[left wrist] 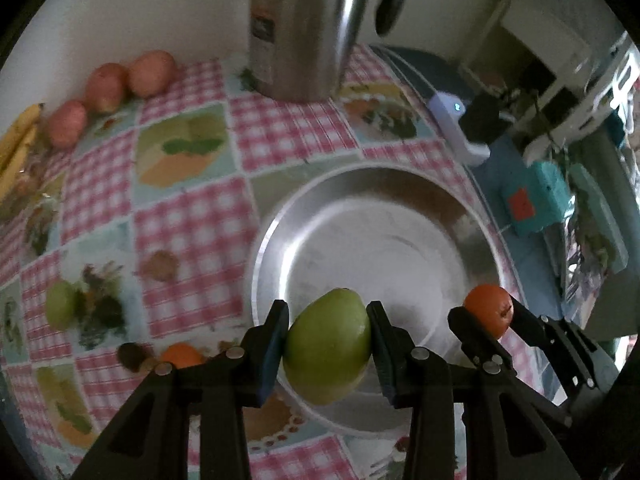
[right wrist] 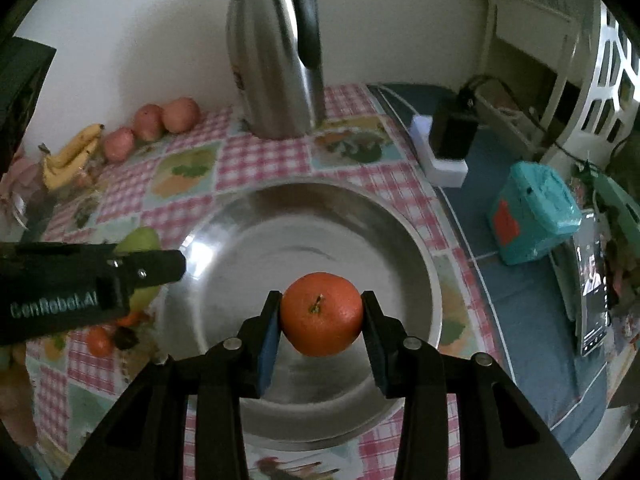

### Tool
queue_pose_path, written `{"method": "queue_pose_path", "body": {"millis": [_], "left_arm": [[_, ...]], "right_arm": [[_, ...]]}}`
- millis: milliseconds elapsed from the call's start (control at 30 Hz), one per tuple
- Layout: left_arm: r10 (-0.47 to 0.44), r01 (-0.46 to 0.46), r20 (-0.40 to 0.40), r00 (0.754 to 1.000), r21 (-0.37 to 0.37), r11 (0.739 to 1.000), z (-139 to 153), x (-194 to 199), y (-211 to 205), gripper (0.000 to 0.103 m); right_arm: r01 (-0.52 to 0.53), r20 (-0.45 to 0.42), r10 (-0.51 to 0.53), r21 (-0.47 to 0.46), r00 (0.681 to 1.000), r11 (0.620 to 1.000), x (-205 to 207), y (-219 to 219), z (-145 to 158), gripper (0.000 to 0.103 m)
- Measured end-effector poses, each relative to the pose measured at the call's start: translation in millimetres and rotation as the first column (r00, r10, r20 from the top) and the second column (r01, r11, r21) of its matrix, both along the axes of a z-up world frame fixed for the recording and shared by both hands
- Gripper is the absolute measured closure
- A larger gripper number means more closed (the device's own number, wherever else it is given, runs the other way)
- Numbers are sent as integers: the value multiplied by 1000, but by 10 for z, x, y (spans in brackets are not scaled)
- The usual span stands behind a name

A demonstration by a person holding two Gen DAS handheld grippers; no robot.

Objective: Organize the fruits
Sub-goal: 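Carry the pear and orange over the steel tray and release both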

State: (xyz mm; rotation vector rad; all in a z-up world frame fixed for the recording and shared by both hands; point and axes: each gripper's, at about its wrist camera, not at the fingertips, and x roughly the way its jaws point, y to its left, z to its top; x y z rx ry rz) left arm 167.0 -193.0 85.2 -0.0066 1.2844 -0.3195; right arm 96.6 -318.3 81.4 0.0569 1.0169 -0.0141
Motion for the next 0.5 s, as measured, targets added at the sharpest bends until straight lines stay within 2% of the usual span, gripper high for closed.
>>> {"method": "queue_pose_path", "body": {"millis": [200, 500], "left_arm": [[-47, 47, -19, 999, 19, 999, -305, 46, -80, 60], [-122, 122, -16, 992, -2, 992, -529, -17, -171, 60]], "right_arm": [[-3, -64, 4, 6, 998, 1000, 21, -88, -370, 62], [8, -103, -8, -8, 995, 1000, 7, -149, -629, 62]]}}
